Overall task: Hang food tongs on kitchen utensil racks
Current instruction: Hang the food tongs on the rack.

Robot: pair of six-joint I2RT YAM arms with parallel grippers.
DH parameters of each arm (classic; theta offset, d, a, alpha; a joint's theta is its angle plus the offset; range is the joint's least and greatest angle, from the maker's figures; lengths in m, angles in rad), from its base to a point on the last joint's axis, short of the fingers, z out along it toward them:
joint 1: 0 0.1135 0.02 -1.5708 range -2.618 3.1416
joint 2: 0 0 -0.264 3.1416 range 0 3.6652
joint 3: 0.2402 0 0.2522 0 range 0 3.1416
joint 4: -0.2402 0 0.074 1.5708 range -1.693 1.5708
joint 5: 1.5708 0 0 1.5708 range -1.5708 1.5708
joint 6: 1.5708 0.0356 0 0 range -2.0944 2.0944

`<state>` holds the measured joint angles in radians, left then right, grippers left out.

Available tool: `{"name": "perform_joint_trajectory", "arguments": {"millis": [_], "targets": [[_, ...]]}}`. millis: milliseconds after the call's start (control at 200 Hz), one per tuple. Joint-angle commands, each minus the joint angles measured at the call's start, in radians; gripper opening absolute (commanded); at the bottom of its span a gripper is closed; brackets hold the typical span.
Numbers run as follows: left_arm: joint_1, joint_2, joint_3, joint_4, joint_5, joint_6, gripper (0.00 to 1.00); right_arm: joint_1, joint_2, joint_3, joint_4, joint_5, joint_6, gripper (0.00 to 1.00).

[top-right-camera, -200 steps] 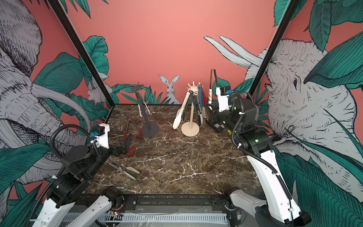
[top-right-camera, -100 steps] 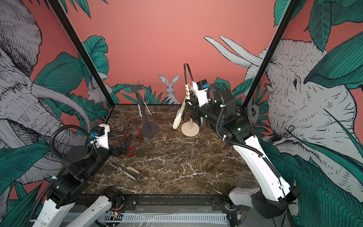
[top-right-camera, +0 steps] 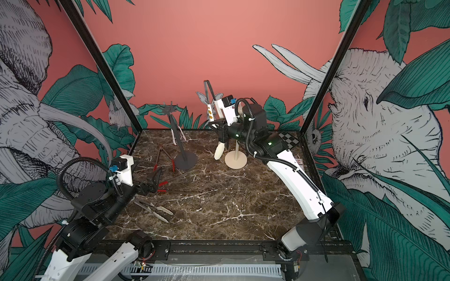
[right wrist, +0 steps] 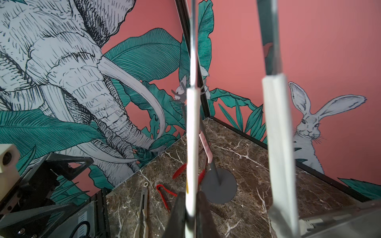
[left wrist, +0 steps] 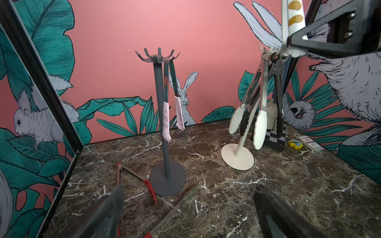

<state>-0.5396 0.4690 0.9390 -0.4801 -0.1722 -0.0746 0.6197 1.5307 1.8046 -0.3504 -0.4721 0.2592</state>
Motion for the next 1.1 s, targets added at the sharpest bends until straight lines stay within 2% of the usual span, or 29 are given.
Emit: {"name": "perform_joint_trajectory", "arguments": {"millis": [0, 545, 1095], "targets": [[0.006, -0.008, -0.005, -0.003, 0.003, 0.002, 0.99, 0.006, 0.028, 0.061, 0.086, -0.075, 0.022, 0.0], [0.006, -0.013, 0.0, -0.027, -0.013, 0.015, 0.99, 0.031, 0.289, 0.271, 0.064, -0.182, 0.066, 0.0], [0.006, -0.041, 0.002, -0.064, -0.031, 0.016, 0.99, 0.056, 0.468, 0.414, 0.04, -0.251, 0.102, 0.0]]}}
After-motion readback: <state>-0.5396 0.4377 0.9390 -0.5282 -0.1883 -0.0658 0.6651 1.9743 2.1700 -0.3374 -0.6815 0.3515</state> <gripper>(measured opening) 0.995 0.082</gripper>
